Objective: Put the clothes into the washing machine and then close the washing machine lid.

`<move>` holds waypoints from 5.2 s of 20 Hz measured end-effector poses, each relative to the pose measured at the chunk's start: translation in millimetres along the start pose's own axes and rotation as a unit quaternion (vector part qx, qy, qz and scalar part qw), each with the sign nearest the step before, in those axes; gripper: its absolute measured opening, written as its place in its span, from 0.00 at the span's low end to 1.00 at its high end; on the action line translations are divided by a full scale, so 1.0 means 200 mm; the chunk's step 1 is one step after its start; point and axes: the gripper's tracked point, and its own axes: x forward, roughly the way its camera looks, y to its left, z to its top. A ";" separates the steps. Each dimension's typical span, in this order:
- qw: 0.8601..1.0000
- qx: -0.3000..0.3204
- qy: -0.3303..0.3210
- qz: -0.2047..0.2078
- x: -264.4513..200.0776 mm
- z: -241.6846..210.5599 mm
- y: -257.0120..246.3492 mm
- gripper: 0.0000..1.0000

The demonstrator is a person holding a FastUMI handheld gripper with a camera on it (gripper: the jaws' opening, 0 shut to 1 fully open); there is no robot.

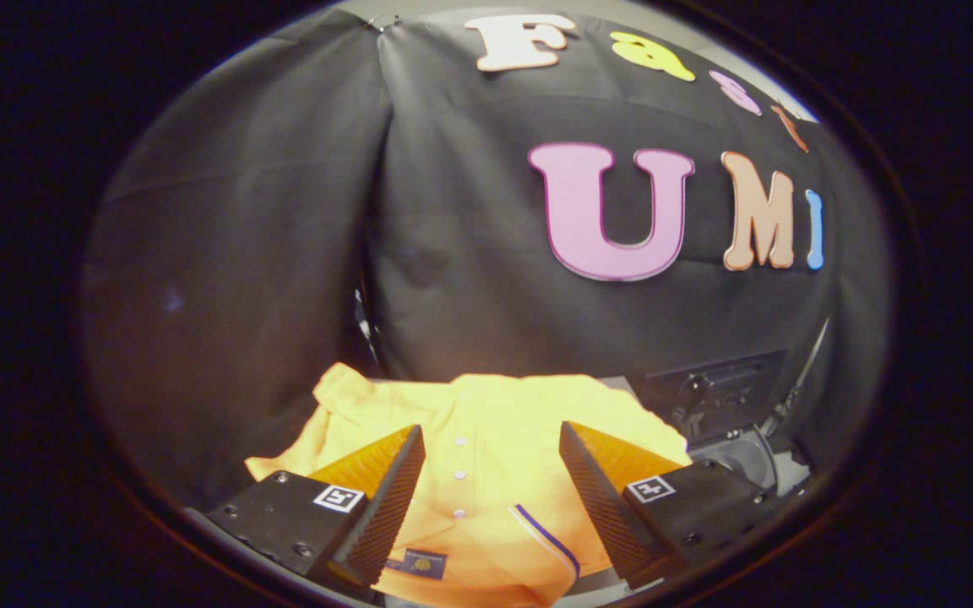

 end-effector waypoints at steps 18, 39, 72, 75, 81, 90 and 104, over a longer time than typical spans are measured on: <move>0.988 -0.005 0.100 0.116 0.12 -0.22 0.05 0.04; 0.995 0.044 -0.077 0.051 -0.47 0.49 -1.12 0.01; 0.984 0.132 0.104 -0.062 0.53 -0.87 -1.75 0.58; 0.981 0.146 0.100 -0.075 0.51 -0.80 -1.78 0.90; 0.985 0.123 0.080 -0.086 0.41 -0.58 -1.77 0.98; 0.993 0.066 0.013 -0.095 0.30 -0.14 -1.69 0.98; 0.970 0.020 -0.212 -0.113 0.40 0.68 -1.70 0.96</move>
